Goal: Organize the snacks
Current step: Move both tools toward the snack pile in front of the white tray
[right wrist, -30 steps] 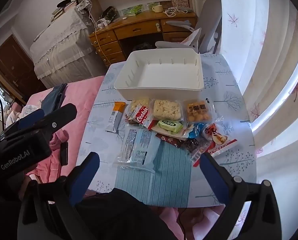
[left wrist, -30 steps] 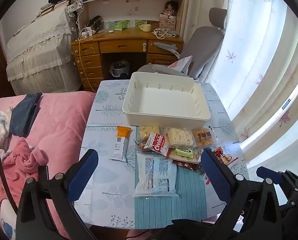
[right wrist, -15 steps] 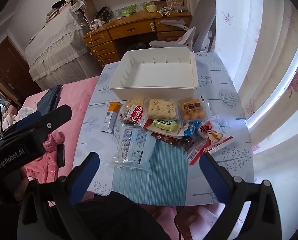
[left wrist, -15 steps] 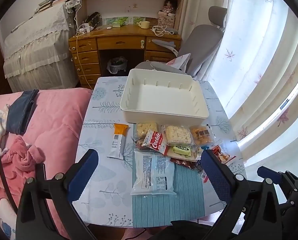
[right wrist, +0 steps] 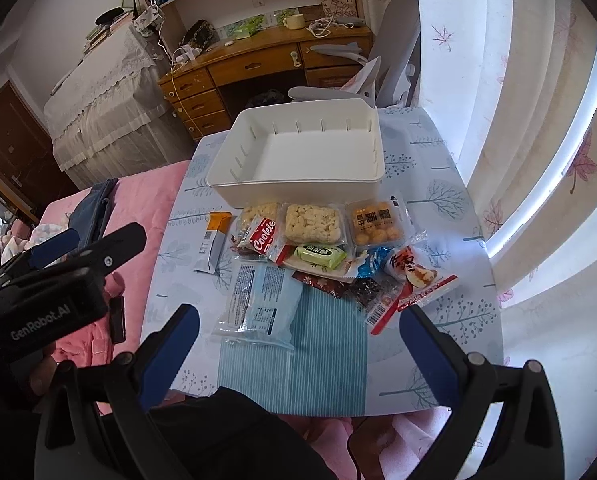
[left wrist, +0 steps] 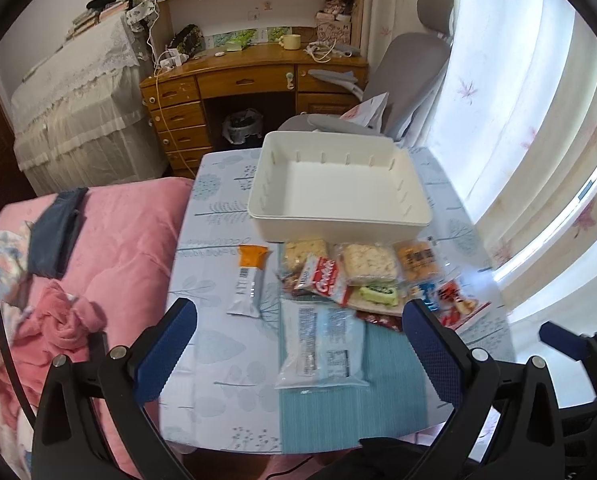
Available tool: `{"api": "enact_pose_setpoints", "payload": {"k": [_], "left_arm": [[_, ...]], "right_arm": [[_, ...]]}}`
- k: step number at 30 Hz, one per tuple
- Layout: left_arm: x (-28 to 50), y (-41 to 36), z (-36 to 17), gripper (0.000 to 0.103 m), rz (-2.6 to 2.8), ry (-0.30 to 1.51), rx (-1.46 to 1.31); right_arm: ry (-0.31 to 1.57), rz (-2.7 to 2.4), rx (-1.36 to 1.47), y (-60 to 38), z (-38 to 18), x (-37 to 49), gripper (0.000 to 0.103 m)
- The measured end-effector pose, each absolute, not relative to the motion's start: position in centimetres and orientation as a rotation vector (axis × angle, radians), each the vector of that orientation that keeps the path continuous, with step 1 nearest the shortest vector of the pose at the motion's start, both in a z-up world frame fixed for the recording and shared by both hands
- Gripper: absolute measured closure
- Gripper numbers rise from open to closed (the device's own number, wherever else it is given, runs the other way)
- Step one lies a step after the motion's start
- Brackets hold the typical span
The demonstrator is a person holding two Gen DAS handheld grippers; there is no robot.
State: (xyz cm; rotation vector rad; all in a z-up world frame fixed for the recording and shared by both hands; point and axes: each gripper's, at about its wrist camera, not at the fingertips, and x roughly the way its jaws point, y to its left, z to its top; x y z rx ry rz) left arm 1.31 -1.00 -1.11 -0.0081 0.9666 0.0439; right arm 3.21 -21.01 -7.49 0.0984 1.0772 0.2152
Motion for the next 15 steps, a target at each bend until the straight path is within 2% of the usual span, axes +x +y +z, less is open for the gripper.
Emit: {"api": "enact_pose_setpoints", "payload": {"k": [5, 15], "left_arm": [[1.7, -1.3, -1.1, 0.001, 0.061, 0.971, 0.059], [2.8, 1.2, -1.3, 0.001, 0.006, 0.974, 0.016]], "right_arm": [[1.071, 0.216, 0.108, -20.7, -7.5, 3.5, 0.002], [1.078, 0.155, 0.159, -20.0, -8.1, 3.9, 0.002]]}}
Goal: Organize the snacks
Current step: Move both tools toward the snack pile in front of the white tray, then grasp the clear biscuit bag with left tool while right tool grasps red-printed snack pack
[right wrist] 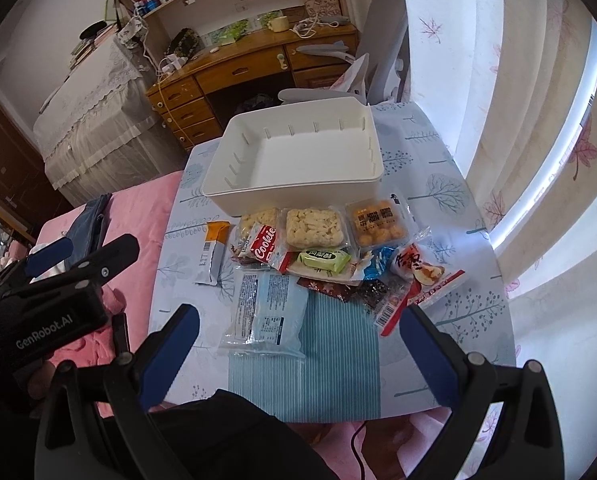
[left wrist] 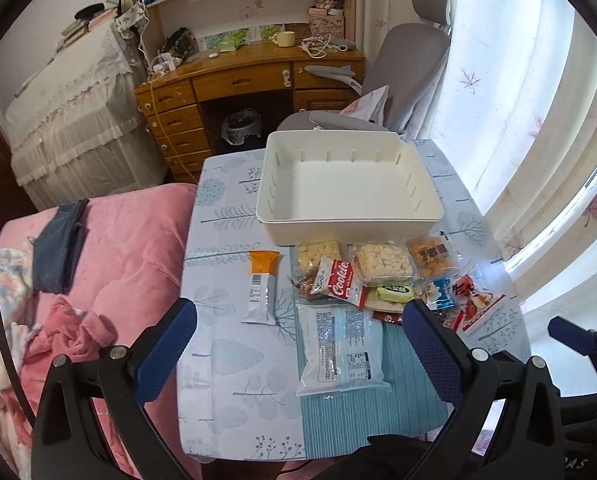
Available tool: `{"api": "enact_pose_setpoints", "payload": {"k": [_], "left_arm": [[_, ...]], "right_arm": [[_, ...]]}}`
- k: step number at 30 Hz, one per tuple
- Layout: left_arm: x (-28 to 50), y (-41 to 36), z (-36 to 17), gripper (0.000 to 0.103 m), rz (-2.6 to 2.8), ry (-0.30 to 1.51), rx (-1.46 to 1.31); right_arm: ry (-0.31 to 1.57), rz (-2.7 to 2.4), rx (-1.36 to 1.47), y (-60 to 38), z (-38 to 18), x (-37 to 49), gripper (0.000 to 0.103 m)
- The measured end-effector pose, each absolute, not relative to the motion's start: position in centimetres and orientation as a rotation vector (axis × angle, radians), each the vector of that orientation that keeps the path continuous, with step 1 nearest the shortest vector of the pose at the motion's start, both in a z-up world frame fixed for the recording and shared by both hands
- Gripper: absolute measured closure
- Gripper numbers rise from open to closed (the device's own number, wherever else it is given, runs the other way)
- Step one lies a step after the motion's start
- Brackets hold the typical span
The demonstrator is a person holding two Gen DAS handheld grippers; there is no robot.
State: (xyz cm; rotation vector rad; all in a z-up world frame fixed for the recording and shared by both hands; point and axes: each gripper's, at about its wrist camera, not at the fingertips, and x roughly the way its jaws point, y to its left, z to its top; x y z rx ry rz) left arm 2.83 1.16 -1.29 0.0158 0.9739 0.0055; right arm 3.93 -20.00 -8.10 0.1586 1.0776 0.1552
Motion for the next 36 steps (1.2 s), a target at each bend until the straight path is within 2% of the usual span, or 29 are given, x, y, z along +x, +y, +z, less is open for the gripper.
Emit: {"api": "enact_pose_setpoints", "payload": {"k": [12, 24, 36], "left_arm": [[5.2, 5.2, -4.2, 0.001, -0.084, 1.014, -0.019], [7.5, 7.5, -12.0, 0.001, -0.139, 1.262, -0.137], [9.5, 3.3, -18.5, 0.001, -0.174, 1.515, -0.186]], "right_arm": [[1.102, 0.011, 0.229, -18.5, -10.9, 3.8, 0.002], [1.130, -0.053, 0.164, -18.1, -15.4, 3.6, 0.002], [1.143, -0.172, 0.026, -21.3, -19.3, 4.3, 0.002]]}}
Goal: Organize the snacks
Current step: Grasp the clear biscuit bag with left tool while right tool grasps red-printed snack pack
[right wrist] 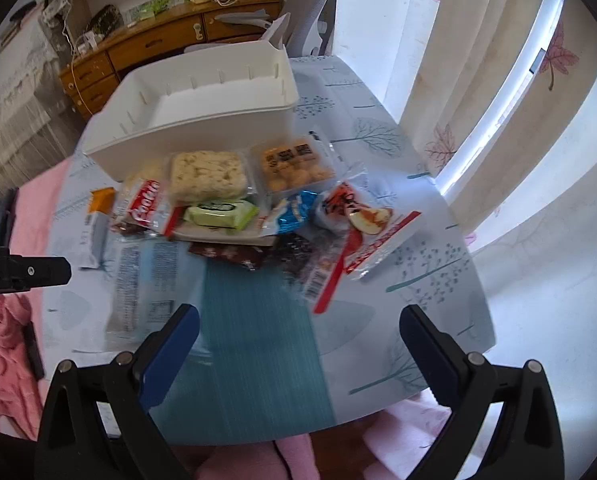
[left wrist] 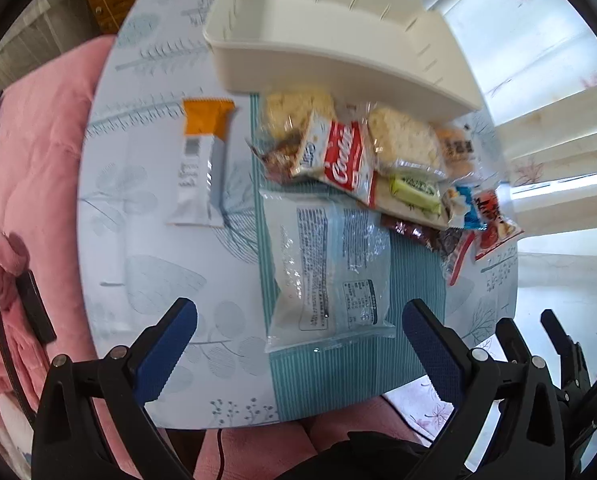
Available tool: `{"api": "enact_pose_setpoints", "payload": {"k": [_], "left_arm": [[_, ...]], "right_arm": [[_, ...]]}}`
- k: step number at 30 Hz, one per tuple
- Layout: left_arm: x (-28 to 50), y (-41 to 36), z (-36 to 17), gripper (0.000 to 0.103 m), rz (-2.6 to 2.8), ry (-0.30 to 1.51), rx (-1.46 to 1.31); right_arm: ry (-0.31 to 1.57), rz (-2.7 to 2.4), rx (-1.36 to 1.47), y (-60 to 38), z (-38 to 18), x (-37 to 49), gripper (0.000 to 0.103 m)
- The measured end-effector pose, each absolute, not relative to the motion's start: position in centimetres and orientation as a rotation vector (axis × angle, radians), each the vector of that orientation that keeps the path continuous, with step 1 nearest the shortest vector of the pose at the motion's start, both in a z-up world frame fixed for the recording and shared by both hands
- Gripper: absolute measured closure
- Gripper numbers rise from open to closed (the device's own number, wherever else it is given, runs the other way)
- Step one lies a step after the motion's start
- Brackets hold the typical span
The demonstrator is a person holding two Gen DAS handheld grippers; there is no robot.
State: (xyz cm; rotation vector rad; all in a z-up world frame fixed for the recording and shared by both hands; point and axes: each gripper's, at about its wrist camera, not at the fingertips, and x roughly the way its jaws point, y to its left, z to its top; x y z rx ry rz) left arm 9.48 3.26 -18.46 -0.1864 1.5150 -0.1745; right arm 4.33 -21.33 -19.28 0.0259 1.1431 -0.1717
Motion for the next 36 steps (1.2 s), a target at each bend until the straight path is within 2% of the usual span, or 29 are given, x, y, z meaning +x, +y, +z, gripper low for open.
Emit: {"api": "enact_pose_setpoints", "payload": {"k": [14, 25, 31, 35, 36], "left_arm": [[13.0, -2.6, -26.2, 0.001, -0.025, 1.772, -0.192], [13.9, -4.5, -30.9, 0.001, 0.128, 1.853, -0.205], [15.4, -6.4, -32.4, 0.000, 0.132, 1.861, -0.208], [17.0, -6.7, -33.5, 0.000, 0.127, 1.884, -0.195], [17.4, -6.9, -33.7, 0.000, 0.124, 1.886, -0.196]], "right_arm": [[1.192, -0.100, -0.339, -24.6, -22.8, 10.2, 0.002], [1.257, 0.035, -0.492, -26.2, -27.6, 15.1, 0.003], [1.316, 0.059, -0.434, -26.8, -29.5, 17.0, 0.017], [1.343, 0.051, -0.361, -27.4, -30.2, 17.4, 0.030], [1.344, 0.043, -0.346, -27.6, -30.3, 17.5, 0.030]]}}
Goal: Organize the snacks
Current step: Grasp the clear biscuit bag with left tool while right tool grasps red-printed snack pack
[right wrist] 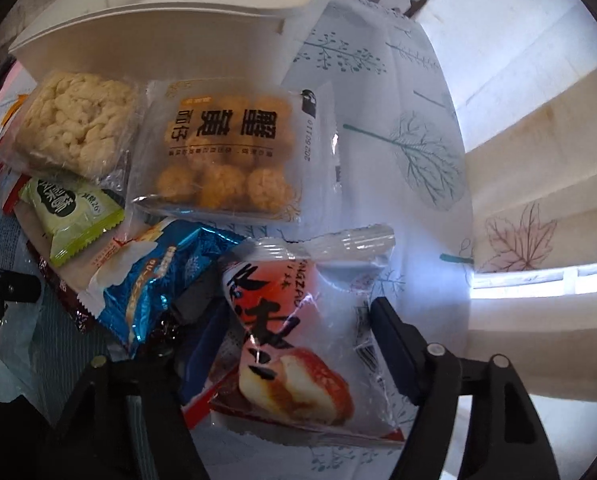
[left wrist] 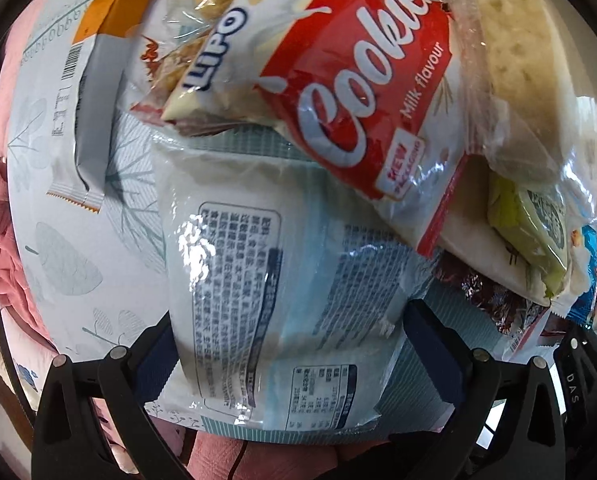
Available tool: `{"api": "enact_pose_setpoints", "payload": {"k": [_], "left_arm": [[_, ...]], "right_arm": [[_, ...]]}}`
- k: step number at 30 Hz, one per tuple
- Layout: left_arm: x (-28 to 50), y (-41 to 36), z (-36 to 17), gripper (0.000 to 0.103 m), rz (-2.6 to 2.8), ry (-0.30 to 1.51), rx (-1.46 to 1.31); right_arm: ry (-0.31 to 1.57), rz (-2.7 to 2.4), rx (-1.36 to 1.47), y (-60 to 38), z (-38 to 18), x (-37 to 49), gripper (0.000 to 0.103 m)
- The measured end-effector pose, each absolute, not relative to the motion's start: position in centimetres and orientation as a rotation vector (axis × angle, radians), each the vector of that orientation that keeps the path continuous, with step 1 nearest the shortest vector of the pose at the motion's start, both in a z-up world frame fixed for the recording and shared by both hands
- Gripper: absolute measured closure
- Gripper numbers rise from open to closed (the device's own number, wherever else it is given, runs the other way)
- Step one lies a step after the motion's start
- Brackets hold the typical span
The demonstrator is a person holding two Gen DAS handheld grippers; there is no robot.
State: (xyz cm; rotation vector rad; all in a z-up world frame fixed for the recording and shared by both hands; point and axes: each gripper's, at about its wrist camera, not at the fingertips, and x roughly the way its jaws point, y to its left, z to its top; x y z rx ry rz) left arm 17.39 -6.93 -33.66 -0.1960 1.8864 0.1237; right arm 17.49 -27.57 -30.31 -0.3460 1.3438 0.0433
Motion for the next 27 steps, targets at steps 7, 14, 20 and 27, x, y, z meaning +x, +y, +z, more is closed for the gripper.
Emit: {"api": "enact_pose_setpoints", "payload": {"k": [7, 14, 20, 27], "left_arm": [[19.7, -6.4, -35.7, 0.000, 0.088, 1.904, -0.214], [20.0, -5.6, -36.6, 0.002, 0.053, 1.890, -0.194], [18.7, -4.4, -36.4, 0.010, 0.005, 1.877, -0.174], [17.2, -1.5, -36.2, 0.011, 0.013, 1.872, -0.131]], "right_arm": [[1.368, -0.002, -0.255, -28.7, -30.4, 17.6, 0.045], [1.463, -0.137, 0.018, -31.6, -30.7, 18.4, 0.050], [1.537, -0.251, 0.305, -34.2, -31.0, 17.2, 0.051], [1.496, -0.304, 0.400, -34.2, -28.9, 15.2, 0.052]]}}
